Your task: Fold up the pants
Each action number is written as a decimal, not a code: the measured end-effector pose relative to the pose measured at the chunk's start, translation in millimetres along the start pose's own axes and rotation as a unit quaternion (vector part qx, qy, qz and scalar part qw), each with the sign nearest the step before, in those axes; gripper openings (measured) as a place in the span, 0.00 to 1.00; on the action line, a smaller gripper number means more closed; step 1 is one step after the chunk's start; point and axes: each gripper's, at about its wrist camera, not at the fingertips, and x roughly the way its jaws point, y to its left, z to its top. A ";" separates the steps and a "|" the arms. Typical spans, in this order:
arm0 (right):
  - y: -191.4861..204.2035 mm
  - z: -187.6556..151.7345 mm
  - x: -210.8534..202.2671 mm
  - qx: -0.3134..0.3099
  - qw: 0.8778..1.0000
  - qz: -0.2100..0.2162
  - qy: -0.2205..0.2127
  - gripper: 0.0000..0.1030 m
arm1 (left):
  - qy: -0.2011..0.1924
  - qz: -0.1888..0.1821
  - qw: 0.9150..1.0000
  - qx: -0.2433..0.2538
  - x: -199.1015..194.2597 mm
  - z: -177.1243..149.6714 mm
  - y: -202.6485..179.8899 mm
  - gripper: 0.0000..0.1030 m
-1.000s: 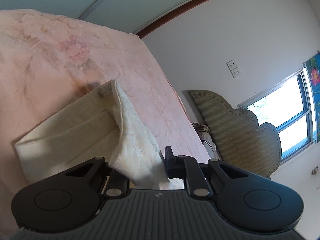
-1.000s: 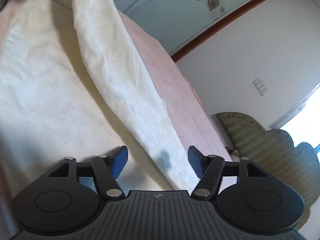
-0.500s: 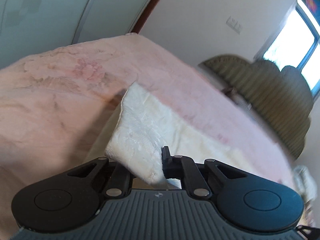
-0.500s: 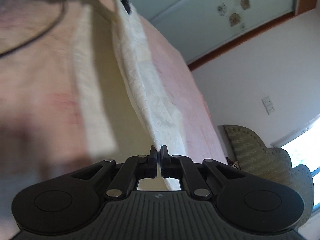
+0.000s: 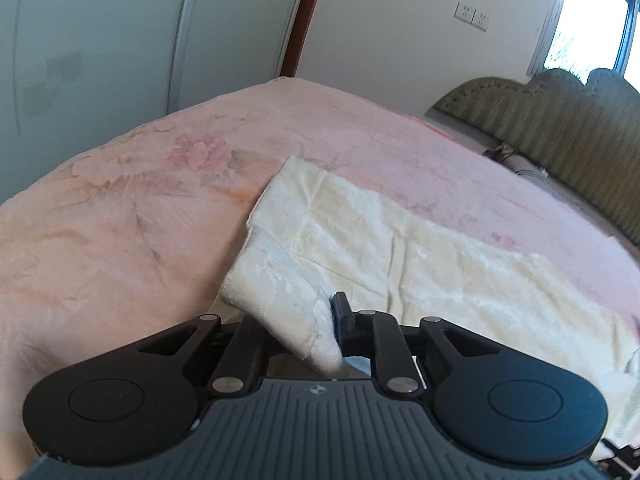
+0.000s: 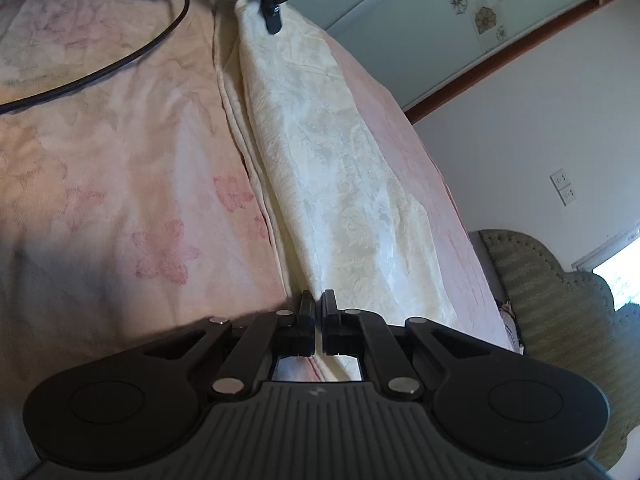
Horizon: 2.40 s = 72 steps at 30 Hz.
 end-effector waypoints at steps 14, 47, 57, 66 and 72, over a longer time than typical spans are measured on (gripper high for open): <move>-58.7 -45.4 -36.1 0.232 0.973 -0.012 -0.002 0.09 | -0.083 0.086 0.988 0.099 -68.7 17.8 -50.4 0.66; -221.7 -326.3 -89.0 0.625 0.743 -0.209 0.116 0.53 | 0.040 -0.292 0.907 0.299 -11.8 -114.6 -287.4 0.80; -261.9 -375.6 -10.4 0.558 0.739 -0.272 0.263 0.80 | 0.036 -0.299 0.901 0.312 -9.1 -121.8 -286.0 0.88; -279.2 -255.5 11.9 0.490 0.836 -0.207 0.132 0.78 | 0.040 -0.301 0.898 0.317 -7.1 -121.7 -288.8 0.94; -290.7 -225.3 89.9 0.454 0.848 -0.177 0.207 0.78 | 0.047 -0.321 0.899 0.292 -1.3 -115.4 -281.1 0.95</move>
